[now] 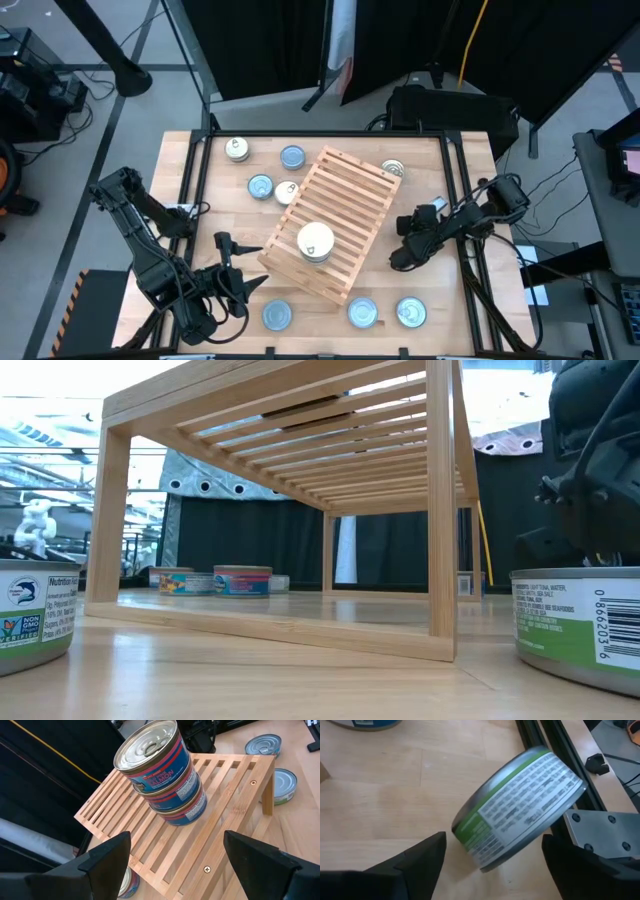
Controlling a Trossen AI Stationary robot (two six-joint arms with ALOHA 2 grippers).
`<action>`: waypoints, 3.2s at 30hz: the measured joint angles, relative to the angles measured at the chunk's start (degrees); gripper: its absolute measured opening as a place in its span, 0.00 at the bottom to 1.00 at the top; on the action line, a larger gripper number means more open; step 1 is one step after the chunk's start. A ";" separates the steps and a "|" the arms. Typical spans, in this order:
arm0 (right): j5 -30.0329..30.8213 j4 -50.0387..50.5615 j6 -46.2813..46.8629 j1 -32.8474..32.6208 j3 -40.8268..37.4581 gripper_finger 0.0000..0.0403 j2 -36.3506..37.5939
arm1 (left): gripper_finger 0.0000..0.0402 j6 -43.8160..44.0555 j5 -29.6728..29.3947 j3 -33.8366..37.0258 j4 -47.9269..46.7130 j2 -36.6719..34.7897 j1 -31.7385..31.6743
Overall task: Stack canned seafood by type on shelf
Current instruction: Put the green tuna can on the shelf
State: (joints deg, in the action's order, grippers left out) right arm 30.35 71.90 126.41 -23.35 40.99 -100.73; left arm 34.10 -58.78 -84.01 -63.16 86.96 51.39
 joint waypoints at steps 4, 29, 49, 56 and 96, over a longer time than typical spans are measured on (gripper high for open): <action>-0.02 0.00 -0.20 0.00 0.00 0.67 -0.08 | 0.81 0.01 0.00 -0.02 0.07 0.02 -0.01; -5.25 6.58 1.16 -4.03 8.71 0.16 -0.08 | 0.81 -0.01 0.00 0.00 0.12 0.02 -0.02; 1.71 11.21 4.14 0.70 13.77 0.85 -0.08 | 0.81 -0.45 0.00 0.01 1.01 0.02 -0.02; 2.81 8.33 2.50 1.90 12.44 0.94 -0.08 | 0.81 -0.39 0.02 0.01 1.18 0.02 -0.02; 1.15 11.96 2.75 7.30 12.46 0.94 -12.40 | 0.81 -0.41 0.24 0.01 1.26 0.02 -0.02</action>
State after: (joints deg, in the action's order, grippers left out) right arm 31.49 83.87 129.16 -16.05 53.45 -113.13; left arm 33.69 -58.54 -84.01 -61.89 86.98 51.37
